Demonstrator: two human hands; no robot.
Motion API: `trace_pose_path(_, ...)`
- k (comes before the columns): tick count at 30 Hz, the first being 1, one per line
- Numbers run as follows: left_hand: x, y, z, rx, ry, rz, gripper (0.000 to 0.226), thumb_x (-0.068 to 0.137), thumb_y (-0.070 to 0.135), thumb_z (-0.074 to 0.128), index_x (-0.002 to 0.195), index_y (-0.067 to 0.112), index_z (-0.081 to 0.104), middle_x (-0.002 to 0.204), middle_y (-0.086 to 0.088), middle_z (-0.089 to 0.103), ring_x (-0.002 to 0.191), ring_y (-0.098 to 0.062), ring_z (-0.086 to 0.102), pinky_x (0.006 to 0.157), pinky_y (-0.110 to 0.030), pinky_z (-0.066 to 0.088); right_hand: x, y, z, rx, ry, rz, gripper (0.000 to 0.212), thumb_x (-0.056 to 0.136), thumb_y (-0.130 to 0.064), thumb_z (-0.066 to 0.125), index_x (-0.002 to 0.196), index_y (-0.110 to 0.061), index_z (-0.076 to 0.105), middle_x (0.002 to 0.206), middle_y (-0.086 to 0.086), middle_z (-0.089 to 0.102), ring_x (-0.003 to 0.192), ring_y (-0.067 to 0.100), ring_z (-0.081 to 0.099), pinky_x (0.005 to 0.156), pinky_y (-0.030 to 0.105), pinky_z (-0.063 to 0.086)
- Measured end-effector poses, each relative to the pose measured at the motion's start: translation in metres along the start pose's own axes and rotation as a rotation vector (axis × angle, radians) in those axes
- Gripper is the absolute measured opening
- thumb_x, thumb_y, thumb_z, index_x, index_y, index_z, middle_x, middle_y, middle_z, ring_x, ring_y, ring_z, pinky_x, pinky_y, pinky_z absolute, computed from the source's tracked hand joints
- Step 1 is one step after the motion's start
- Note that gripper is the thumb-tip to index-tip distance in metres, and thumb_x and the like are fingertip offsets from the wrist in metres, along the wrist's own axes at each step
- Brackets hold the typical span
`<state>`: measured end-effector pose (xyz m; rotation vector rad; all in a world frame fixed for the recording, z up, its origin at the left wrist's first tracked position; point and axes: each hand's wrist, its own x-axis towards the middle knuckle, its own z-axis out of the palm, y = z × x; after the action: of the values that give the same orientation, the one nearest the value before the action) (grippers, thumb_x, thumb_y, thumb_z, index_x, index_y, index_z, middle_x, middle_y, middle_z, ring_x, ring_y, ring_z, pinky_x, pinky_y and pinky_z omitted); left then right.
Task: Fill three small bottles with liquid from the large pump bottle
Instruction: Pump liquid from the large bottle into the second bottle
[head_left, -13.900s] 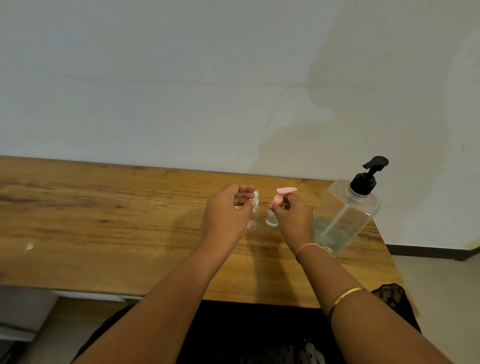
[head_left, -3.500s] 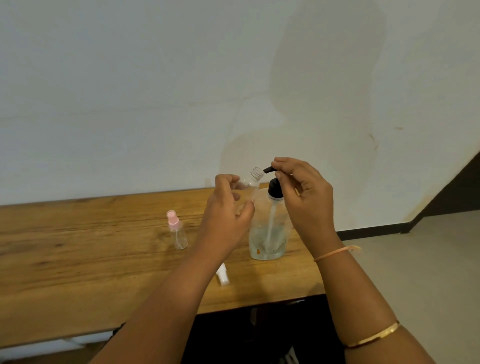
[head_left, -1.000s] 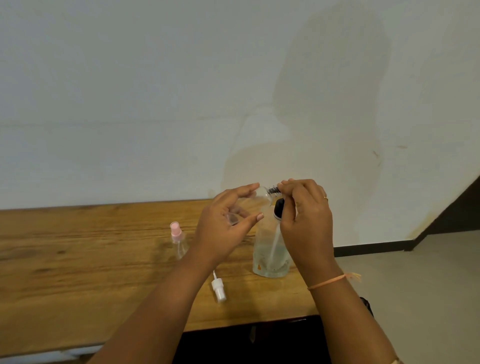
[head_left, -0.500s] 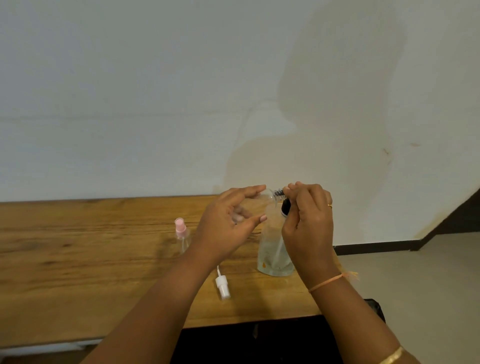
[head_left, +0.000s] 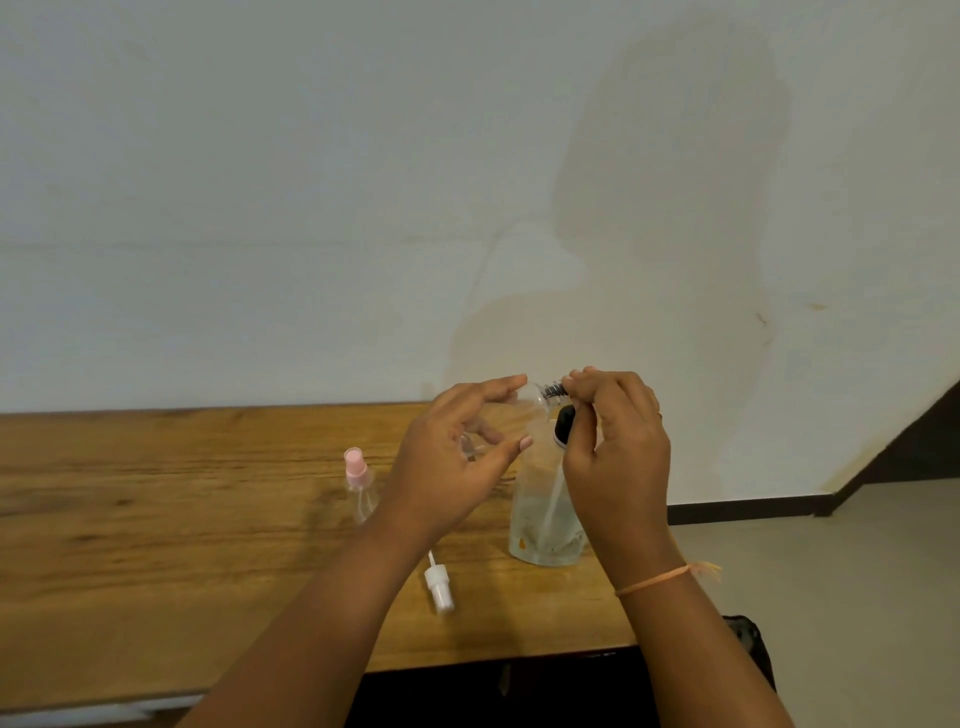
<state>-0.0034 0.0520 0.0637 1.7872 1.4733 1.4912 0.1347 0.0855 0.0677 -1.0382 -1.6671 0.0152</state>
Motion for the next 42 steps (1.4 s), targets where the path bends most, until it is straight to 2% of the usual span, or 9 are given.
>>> trace_pose_path(2,0.000,-0.001,-0.002,0.008,0.002,0.003,0.056,0.075,0.017,0.077,0.113,0.049,0.051,0.109,0.017,0.060,0.080,-0.005,0.064,0.075,-0.009,0.047,0.000,-0.001,0.002,0.008,0.003,0.000,0.021,0.081,0.005,0.051,0.093,-0.001,0.067,0.093,0.009,0.063,0.094,0.020,0.058,0.085,0.011,0.037)
trace_pose_path(7,0.001,-0.002,-0.001,-0.014,-0.032,-0.026,0.052,0.074,0.024,0.076,0.113,0.049,0.053,0.111,0.016,0.061,0.085,-0.003,0.063,0.075,-0.018,0.053,-0.005,0.003,0.006,0.018,0.040,-0.009,0.022,0.086,-0.001,0.045,0.092,0.000,0.066,0.092,0.011,0.062,0.096,0.019,0.056,0.091,0.002,0.031)
trace_pose_path(11,0.002,-0.004,0.000,0.001,-0.064,-0.063,0.054,0.075,0.019,0.077,0.110,0.052,0.052,0.109,0.015,0.061,0.076,-0.002,0.062,0.075,-0.007,0.046,-0.009,0.014,0.009,-0.003,0.024,-0.037,0.021,0.085,0.003,0.047,0.092,0.002,0.066,0.092,0.013,0.063,0.098,0.022,0.057,0.095,0.004,0.029)
trace_pose_path(15,0.002,-0.003,0.001,0.011,-0.060,-0.060,0.054,0.075,0.019,0.076,0.111,0.052,0.052,0.108,0.015,0.061,0.075,-0.001,0.061,0.077,-0.006,0.044,-0.010,0.009,0.009,-0.016,0.041,-0.014,0.020,0.079,0.010,0.052,0.091,0.001,0.065,0.091,0.013,0.063,0.097,0.019,0.056,0.093,0.003,0.030)
trace_pose_path(19,0.000,-0.001,0.002,-0.012,-0.034,-0.040,0.055,0.075,0.018,0.077,0.111,0.050,0.053,0.110,0.016,0.061,0.076,-0.001,0.062,0.083,-0.014,0.047,-0.008,0.001,0.005,0.018,0.066,0.012,0.022,0.078,0.011,0.051,0.091,0.000,0.065,0.092,0.011,0.061,0.097,0.016,0.054,0.091,0.003,0.032)
trace_pose_path(25,0.000,-0.003,0.004,-0.030,0.003,-0.012,0.050,0.070,0.036,0.071,0.117,0.045,0.055,0.110,0.017,0.061,0.089,-0.007,0.064,0.085,-0.029,0.053,-0.002,-0.002,0.000,0.014,0.034,0.005,0.020,0.079,0.008,0.052,0.091,0.000,0.066,0.093,0.010,0.063,0.095,0.017,0.056,0.089,0.000,0.032)
trace_pose_path(30,0.001,-0.002,0.007,-0.047,0.004,-0.002,0.052,0.067,0.050,0.071,0.116,0.047,0.054,0.110,0.018,0.061,0.087,-0.003,0.063,0.079,-0.020,0.052,-0.001,0.000,-0.002,0.018,0.025,0.011,0.021,0.080,0.007,0.052,0.092,-0.001,0.066,0.094,0.009,0.063,0.096,0.020,0.058,0.088,0.004,0.035)
trace_pose_path(36,0.003,-0.004,0.005,-0.039,0.002,-0.040,0.046,0.073,0.029,0.075,0.111,0.047,0.055,0.107,0.016,0.060,0.083,-0.005,0.061,0.074,-0.012,0.049,-0.010,0.000,0.008,0.006,0.059,0.018,0.022,0.080,0.011,0.050,0.094,0.002,0.065,0.096,0.013,0.060,0.103,0.014,0.052,0.092,0.002,0.030)
trace_pose_path(42,0.000,-0.011,0.009,-0.046,-0.012,-0.065,0.045,0.071,0.040,0.071,0.113,0.045,0.057,0.107,0.011,0.062,0.089,-0.003,0.061,0.080,-0.015,0.050,-0.014,0.008,0.011,-0.031,0.028,0.014,0.024,0.078,0.014,0.051,0.095,0.003,0.065,0.095,0.015,0.061,0.102,0.024,0.056,0.096,0.003,0.024)
